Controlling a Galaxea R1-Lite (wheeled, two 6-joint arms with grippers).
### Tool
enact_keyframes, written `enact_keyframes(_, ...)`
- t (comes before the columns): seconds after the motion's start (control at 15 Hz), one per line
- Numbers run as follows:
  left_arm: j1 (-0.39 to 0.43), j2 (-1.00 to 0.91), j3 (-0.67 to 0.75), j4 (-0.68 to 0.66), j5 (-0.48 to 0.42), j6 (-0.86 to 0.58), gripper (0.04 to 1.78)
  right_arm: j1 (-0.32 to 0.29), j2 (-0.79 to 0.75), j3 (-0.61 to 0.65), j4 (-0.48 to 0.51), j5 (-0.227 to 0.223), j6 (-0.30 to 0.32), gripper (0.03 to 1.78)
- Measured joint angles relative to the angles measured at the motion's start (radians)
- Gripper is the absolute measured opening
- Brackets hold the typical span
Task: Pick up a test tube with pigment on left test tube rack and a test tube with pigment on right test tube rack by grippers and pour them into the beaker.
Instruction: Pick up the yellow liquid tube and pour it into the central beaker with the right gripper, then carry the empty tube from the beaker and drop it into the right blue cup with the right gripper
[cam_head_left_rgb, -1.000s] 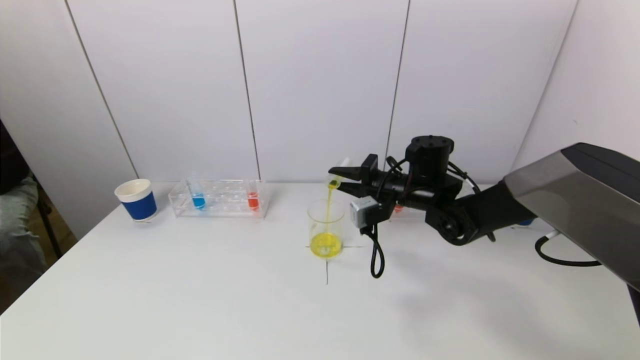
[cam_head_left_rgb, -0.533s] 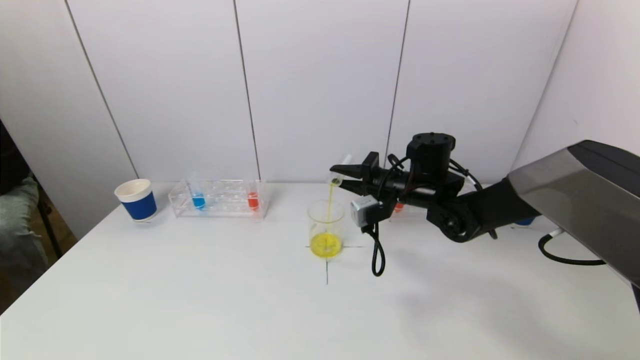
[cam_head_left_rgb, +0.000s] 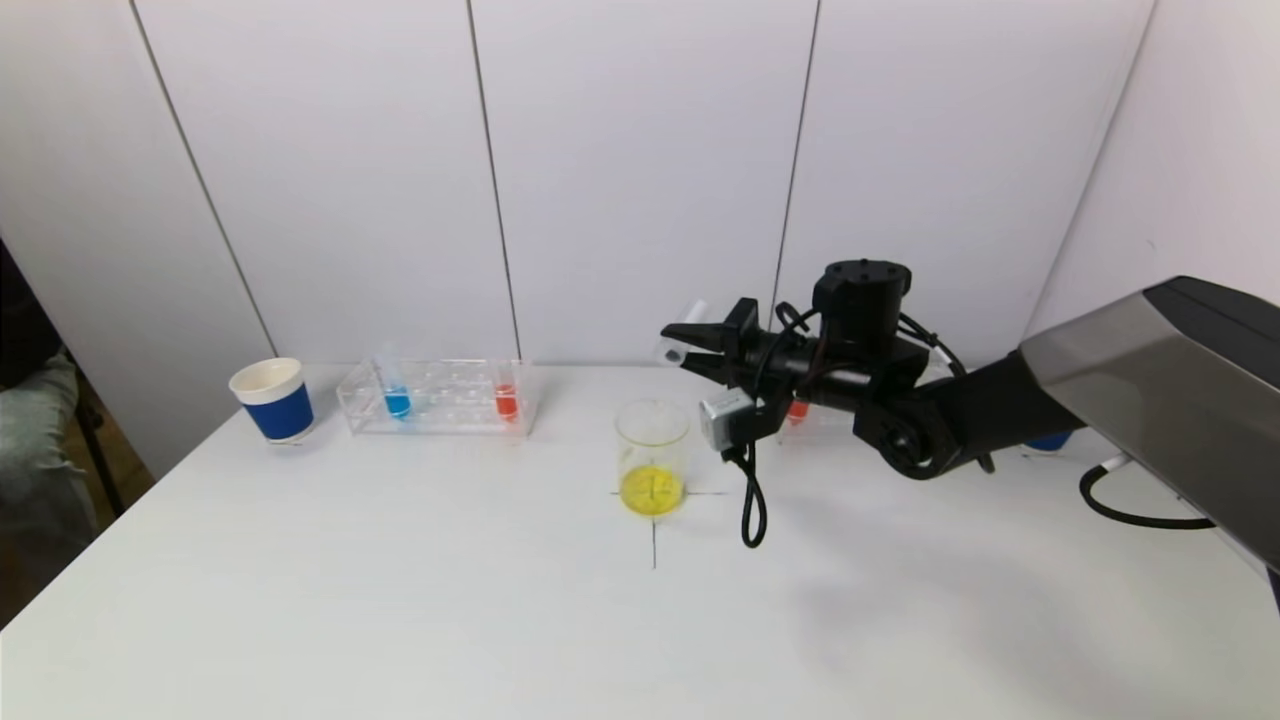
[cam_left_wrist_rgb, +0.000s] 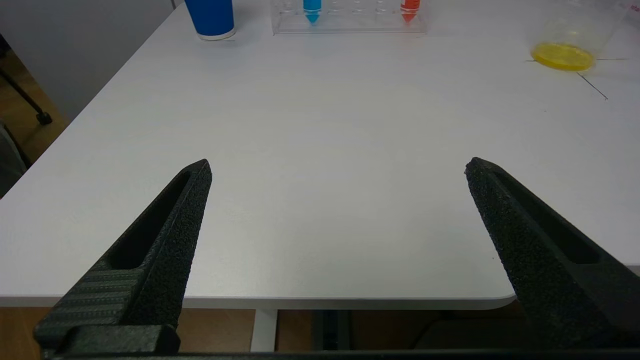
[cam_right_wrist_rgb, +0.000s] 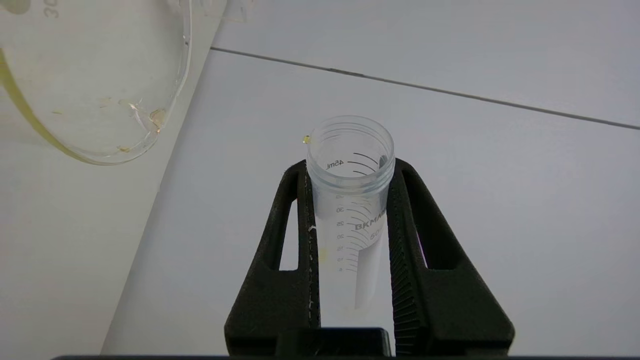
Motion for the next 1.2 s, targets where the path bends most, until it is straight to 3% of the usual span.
enact_keyframes(0.33, 0.0, 0.0, 0.0, 0.0, 0.0, 0.0, 1.77, 0.0, -0.014, -0.012, 0.039, -0.002, -0.036, 0.46)
enact_keyframes(0.53, 0.0, 0.0, 0.0, 0.0, 0.0, 0.0, 1.77, 0.011, -0.017, -0.008, 0.036, 0.003, 0.007, 0.46)
enact_keyframes(0.67, 0.0, 0.0, 0.0, 0.0, 0.0, 0.0, 1.77, 0.026, -0.018, -0.001, 0.019, 0.003, 0.098, 0.46)
enact_keyframes(0.93, 0.0, 0.0, 0.0, 0.0, 0.0, 0.0, 1.77, 0.061, -0.029, 0.01, -0.102, -0.04, 0.371, 0.46)
enact_keyframes(1.13, 0.0, 0.0, 0.0, 0.0, 0.0, 0.0, 1.77, 0.077, -0.048, 0.02, -0.114, -0.057, 0.521, 0.46)
enact_keyframes(1.2, 0.0, 0.0, 0.0, 0.0, 0.0, 0.0, 1.77, 0.08, -0.055, 0.021, -0.115, -0.081, 0.57, 0.46)
